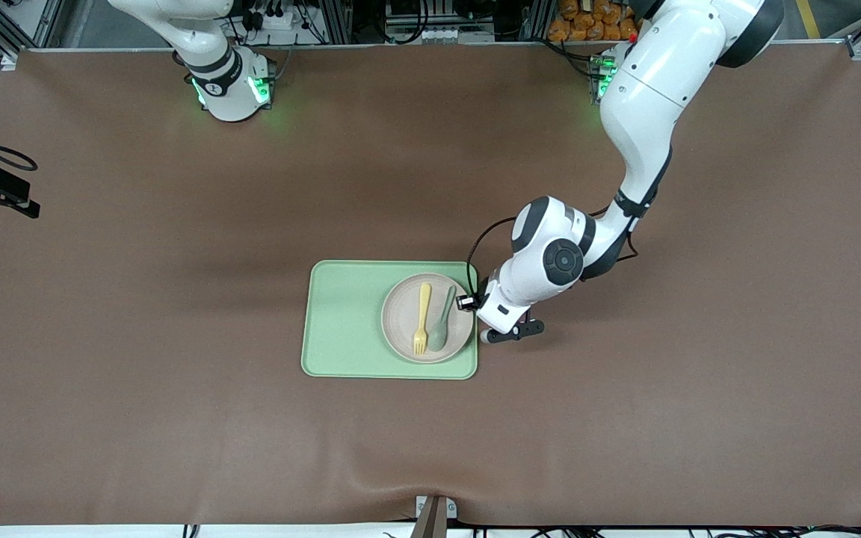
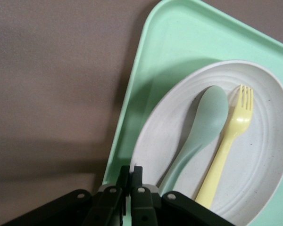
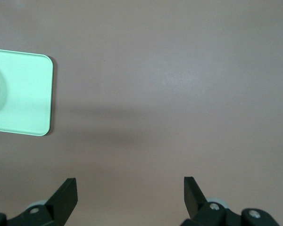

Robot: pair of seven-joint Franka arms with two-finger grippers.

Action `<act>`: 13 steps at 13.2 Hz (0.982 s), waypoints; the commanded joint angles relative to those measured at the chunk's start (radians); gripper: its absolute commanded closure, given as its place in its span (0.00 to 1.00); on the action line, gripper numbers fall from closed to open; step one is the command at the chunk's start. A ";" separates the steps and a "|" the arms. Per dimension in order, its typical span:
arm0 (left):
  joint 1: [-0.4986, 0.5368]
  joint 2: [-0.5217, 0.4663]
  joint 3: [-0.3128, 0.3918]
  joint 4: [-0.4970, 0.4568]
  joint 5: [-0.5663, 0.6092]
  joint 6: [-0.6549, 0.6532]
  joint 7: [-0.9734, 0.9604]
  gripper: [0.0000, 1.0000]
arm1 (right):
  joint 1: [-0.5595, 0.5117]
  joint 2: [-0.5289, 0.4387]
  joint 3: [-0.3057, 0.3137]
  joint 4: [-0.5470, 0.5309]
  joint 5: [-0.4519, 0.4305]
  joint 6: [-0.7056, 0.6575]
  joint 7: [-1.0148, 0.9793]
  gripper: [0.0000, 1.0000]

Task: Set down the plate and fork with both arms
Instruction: 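Open the left gripper and release the plate on the tray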

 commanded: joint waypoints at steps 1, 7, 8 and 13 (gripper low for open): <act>-0.027 0.014 0.009 0.022 0.023 0.016 -0.035 1.00 | -0.008 0.006 0.014 0.024 0.012 -0.009 0.003 0.00; -0.026 0.014 0.010 0.024 0.020 0.018 -0.048 0.22 | 0.015 0.031 0.016 0.029 0.035 -0.001 0.043 0.00; -0.023 0.013 0.010 0.024 0.021 0.018 -0.057 0.00 | 0.020 0.038 0.016 0.032 0.048 -0.001 0.046 0.00; 0.036 -0.105 0.026 0.053 0.027 -0.039 -0.085 0.00 | 0.119 0.106 0.016 0.091 0.058 0.020 0.208 0.00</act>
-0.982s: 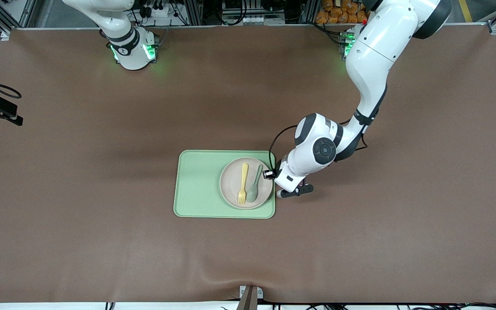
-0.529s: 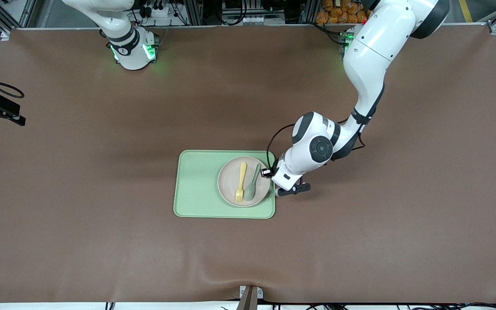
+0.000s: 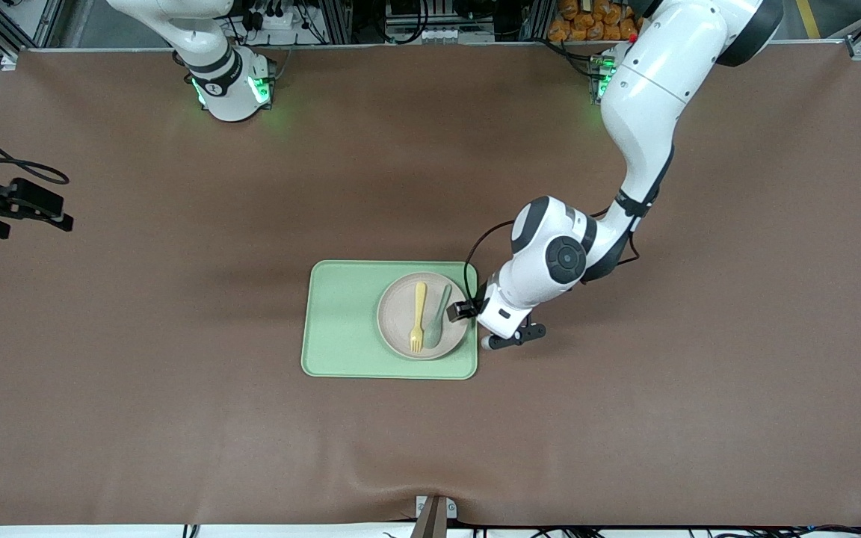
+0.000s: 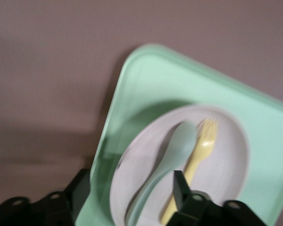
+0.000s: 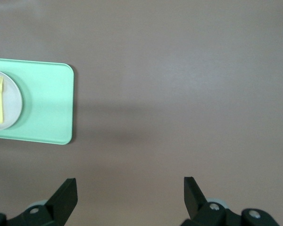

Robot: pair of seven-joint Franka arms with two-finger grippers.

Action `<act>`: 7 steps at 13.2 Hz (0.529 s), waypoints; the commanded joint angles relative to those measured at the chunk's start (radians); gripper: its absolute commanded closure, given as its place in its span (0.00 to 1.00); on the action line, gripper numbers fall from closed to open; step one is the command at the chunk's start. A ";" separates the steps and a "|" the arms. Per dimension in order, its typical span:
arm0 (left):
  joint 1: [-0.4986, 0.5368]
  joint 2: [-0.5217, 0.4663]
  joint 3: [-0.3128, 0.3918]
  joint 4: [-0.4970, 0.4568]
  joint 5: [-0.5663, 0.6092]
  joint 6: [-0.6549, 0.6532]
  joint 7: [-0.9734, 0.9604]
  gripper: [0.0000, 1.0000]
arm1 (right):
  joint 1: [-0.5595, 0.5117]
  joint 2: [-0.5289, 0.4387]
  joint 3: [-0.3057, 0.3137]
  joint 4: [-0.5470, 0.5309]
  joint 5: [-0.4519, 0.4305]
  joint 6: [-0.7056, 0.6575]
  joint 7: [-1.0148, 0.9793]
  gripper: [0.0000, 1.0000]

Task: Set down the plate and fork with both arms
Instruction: 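Raise the left gripper away while the right gripper reaches the fork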

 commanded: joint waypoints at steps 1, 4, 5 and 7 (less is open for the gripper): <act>0.054 -0.124 0.009 0.002 0.030 -0.117 -0.028 0.00 | 0.080 0.063 -0.001 0.062 0.010 0.030 0.121 0.00; 0.132 -0.239 0.008 0.007 0.155 -0.232 -0.025 0.00 | 0.184 0.120 -0.003 0.064 0.013 0.131 0.264 0.00; 0.148 -0.281 0.008 0.008 0.209 -0.278 -0.025 0.00 | 0.213 0.142 -0.003 0.064 0.013 0.160 0.310 0.00; 0.198 -0.357 0.005 0.008 0.259 -0.378 -0.019 0.00 | 0.278 0.191 -0.003 0.070 0.013 0.214 0.396 0.00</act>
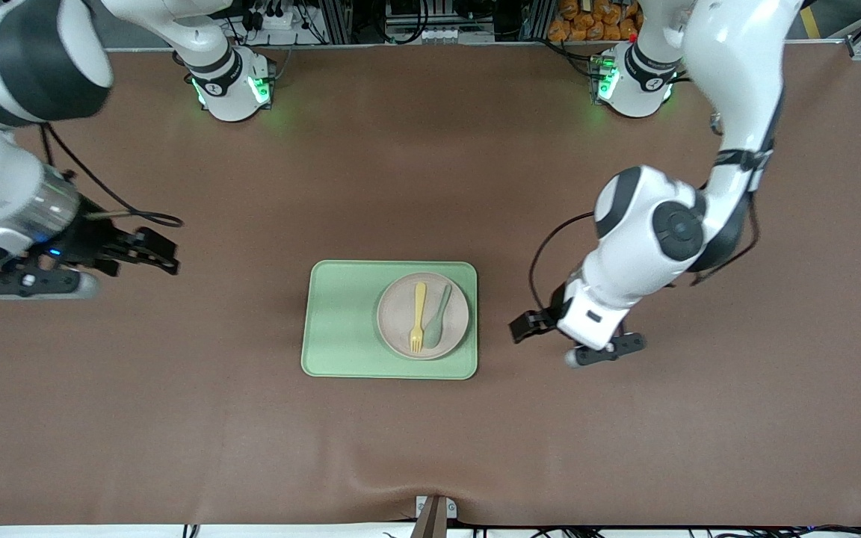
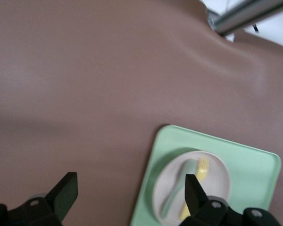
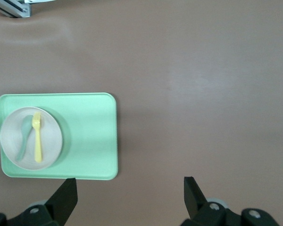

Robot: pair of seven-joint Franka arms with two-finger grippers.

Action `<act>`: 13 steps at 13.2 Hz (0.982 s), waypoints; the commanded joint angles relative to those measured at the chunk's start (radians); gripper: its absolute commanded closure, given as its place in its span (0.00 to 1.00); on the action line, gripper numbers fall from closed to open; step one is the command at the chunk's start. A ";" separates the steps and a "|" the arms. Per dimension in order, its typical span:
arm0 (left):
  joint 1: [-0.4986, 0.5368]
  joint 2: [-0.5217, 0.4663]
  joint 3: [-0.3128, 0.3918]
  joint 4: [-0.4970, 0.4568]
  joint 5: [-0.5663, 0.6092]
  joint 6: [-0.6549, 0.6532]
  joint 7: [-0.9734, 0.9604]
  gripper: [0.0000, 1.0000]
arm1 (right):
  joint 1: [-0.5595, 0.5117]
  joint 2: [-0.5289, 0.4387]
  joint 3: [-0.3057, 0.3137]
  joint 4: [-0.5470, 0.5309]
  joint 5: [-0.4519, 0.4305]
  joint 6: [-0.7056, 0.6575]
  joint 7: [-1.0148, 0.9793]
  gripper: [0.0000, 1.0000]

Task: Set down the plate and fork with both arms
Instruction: 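Raise the left gripper away while the right gripper reaches the fork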

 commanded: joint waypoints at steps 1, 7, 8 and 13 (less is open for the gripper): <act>0.052 -0.120 -0.005 -0.029 0.054 -0.137 -0.010 0.00 | 0.080 0.088 -0.007 0.054 0.008 0.067 0.107 0.00; 0.135 -0.361 -0.006 -0.021 0.052 -0.505 0.150 0.00 | 0.233 0.266 -0.010 0.131 0.002 0.218 0.256 0.00; 0.134 -0.387 -0.009 -0.001 0.052 -0.547 0.148 0.00 | 0.250 0.299 -0.010 0.161 0.001 0.218 0.260 0.00; 0.143 -0.478 -0.003 0.017 0.049 -0.680 0.243 0.00 | 0.356 0.439 -0.017 0.225 -0.030 0.297 0.386 0.06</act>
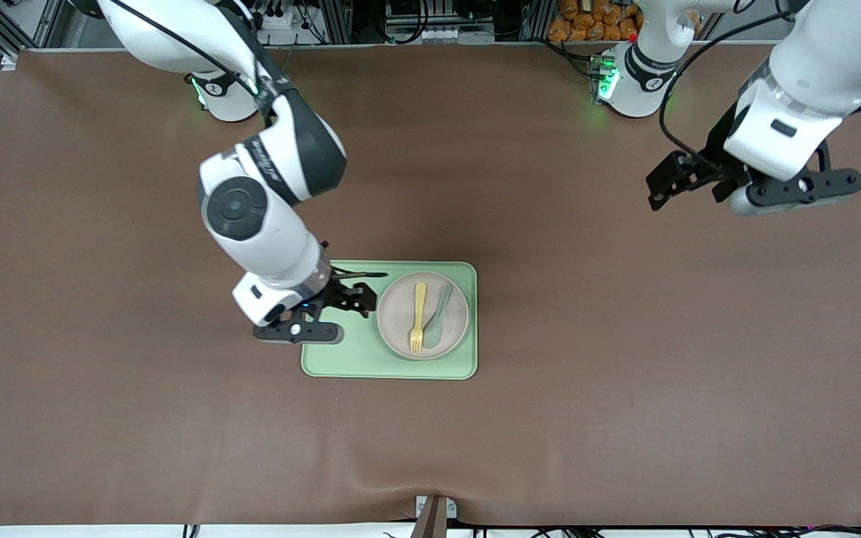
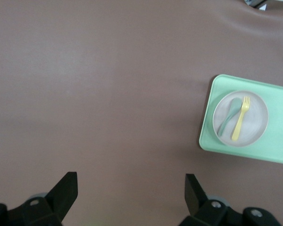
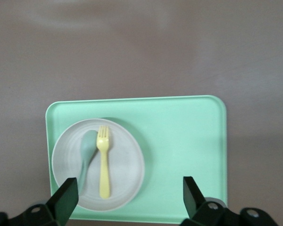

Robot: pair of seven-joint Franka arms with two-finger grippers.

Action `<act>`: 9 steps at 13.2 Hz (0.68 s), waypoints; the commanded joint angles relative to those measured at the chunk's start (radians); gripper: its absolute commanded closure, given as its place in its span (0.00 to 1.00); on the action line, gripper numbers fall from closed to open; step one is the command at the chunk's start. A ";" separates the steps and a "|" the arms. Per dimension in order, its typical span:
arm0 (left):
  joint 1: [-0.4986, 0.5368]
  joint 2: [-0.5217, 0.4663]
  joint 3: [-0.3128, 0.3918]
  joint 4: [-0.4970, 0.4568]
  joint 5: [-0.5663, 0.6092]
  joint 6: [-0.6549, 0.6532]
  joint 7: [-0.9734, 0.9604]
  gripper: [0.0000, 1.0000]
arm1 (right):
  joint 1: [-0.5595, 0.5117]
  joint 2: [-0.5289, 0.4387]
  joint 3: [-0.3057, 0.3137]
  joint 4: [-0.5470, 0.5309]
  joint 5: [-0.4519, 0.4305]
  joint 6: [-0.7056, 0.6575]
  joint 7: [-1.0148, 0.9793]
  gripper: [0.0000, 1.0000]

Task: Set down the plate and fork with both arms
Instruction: 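Raise the left gripper away while the right gripper reaches the fork, then lower the right gripper and grasp the yellow fork on the plate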

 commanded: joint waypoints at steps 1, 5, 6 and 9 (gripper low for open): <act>0.028 -0.046 0.015 -0.009 0.013 -0.063 0.109 0.00 | 0.047 0.087 -0.014 0.061 -0.025 0.038 0.092 0.11; 0.018 -0.140 0.091 -0.136 0.002 -0.067 0.142 0.00 | 0.076 0.150 -0.014 0.054 -0.034 0.068 0.103 0.25; 0.016 -0.160 0.093 -0.165 0.000 -0.067 0.142 0.00 | 0.093 0.168 -0.014 0.054 -0.041 0.078 0.103 0.32; 0.008 -0.194 0.119 -0.209 -0.001 -0.060 0.143 0.00 | 0.125 0.213 -0.014 0.054 -0.078 0.117 0.146 0.36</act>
